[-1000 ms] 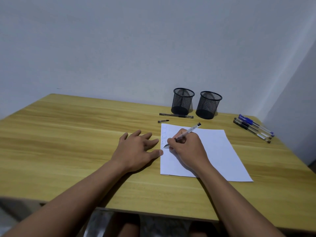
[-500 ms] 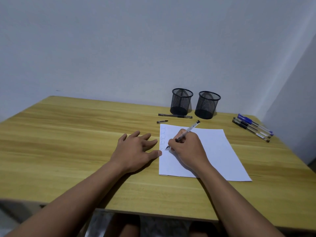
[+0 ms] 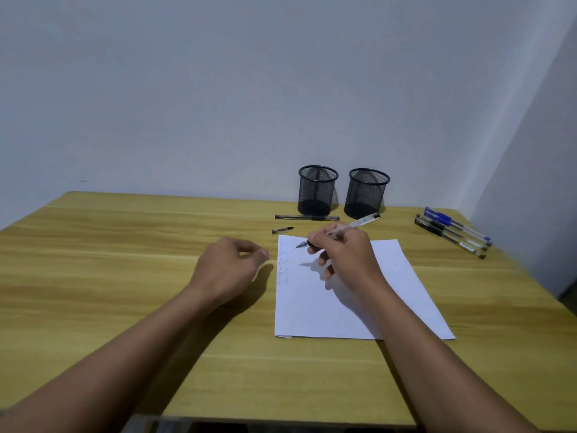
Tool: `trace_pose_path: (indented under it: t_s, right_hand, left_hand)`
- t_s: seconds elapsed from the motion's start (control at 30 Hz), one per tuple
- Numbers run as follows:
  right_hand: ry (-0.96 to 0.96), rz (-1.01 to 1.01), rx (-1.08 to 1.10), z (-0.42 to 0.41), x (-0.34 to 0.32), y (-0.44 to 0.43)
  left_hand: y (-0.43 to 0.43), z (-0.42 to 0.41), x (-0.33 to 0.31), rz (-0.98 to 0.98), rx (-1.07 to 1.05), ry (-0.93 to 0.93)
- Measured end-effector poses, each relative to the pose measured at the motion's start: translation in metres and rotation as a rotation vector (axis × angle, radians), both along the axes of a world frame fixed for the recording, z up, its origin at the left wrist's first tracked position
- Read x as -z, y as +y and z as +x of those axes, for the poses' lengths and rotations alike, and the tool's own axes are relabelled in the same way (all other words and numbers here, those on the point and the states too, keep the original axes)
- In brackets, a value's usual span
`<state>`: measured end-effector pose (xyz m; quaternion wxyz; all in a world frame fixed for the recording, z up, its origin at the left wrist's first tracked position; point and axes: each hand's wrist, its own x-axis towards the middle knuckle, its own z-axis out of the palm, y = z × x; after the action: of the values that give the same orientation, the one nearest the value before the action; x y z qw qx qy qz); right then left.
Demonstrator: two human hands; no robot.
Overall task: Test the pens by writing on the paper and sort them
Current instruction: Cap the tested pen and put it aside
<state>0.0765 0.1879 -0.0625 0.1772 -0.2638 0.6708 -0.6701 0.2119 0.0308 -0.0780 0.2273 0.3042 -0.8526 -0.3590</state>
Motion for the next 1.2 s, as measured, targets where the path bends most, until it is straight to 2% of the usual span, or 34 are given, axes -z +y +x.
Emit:
trace_pose_path:
  t_s: [0.13, 0.33, 0.43, 0.7, 1.03, 1.2]
  right_hand:
    - [0.012, 0.012, 0.010, -0.023, -0.008, -0.003]
    - [0.057, 0.065, 0.005, -0.053, -0.011, -0.006]
    - [0.037, 0.056, -0.005, -0.061, -0.010, -0.006]
    - [-0.051, -0.085, 0.021, -0.058, -0.018, 0.000]
    - [-0.082, -0.176, -0.026, -0.041, -0.044, 0.018]
    - [-0.159, -0.228, -0.081, -0.030, -0.053, 0.025]
  left_hand:
    - [-0.018, -0.044, -0.007, -0.118, -0.048, 0.014]
    - [-0.043, -0.091, 0.002, -0.214, 0.018, -0.165]
    - [-0.044, -0.097, 0.006, -0.262, 0.002, -0.156]
    - [-0.021, -0.081, -0.024, -0.164, 0.104, 0.161]
    - [0.022, -0.061, -0.060, 0.005, 0.218, 0.321]
    - [0.034, -0.057, -0.074, 0.245, 0.279, 0.444]
